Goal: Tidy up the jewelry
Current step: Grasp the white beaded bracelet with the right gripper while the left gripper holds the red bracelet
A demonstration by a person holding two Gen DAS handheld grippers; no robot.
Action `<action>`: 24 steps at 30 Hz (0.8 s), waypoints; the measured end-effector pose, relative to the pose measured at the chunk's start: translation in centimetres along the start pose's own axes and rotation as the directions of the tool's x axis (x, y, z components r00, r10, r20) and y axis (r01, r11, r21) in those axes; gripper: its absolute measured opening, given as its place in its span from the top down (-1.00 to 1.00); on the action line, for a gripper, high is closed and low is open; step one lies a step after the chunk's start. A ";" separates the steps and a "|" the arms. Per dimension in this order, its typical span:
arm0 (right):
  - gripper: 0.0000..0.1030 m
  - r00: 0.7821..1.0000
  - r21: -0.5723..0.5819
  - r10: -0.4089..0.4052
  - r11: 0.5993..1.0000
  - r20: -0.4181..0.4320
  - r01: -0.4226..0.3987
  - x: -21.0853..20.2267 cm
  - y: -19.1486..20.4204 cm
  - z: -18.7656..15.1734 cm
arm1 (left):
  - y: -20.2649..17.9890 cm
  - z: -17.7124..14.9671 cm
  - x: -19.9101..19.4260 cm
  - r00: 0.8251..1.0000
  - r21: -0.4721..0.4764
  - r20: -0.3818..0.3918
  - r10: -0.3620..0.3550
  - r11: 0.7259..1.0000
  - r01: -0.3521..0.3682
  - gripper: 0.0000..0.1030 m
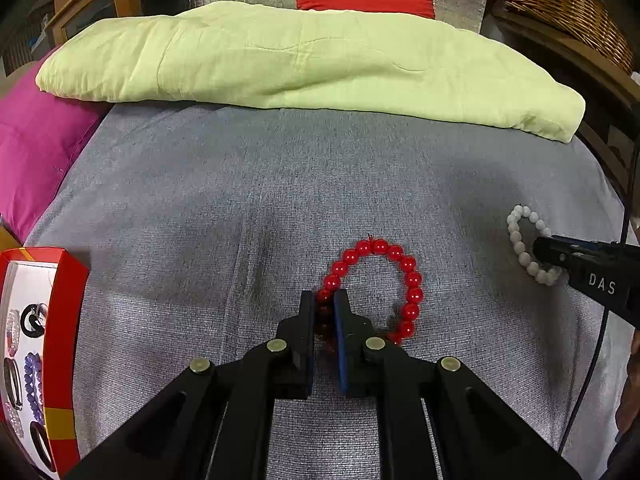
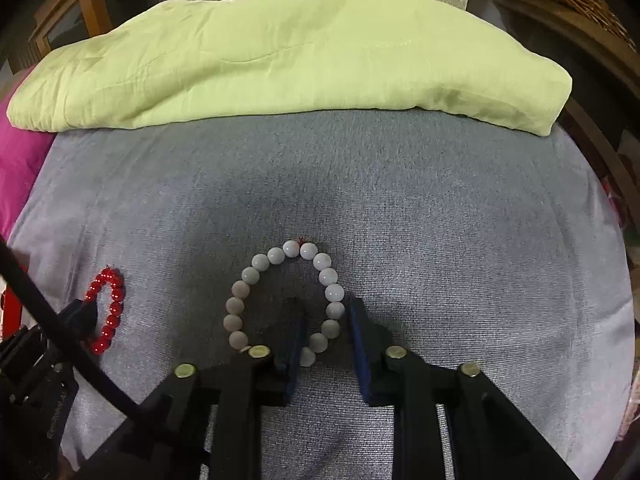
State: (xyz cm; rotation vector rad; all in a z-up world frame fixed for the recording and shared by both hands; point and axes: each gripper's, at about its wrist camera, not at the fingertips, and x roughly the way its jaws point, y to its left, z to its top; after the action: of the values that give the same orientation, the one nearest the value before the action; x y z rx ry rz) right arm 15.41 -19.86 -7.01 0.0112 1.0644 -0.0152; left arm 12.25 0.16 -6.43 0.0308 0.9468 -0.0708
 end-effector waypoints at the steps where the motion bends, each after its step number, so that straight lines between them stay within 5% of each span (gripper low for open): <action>1: 0.80 1.000 0.003 0.002 1.000 0.000 -0.002 0.0 0.0 0.0 | 0.0 0.0 0.0 1.000 0.001 0.000 -0.001 1.000 0.001 0.81; 24: 0.81 0.991 -0.025 0.050 0.999 0.124 -0.048 -5.6 -0.4 -4.5 | 0.0 -0.1 -0.2 1.000 -0.004 0.012 -0.006 1.000 0.006 0.81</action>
State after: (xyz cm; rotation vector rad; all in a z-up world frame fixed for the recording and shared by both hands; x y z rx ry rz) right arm 8.75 -20.19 -4.29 0.0167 0.9390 0.0396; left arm 12.02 0.20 -6.37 0.0241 0.9347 -0.0746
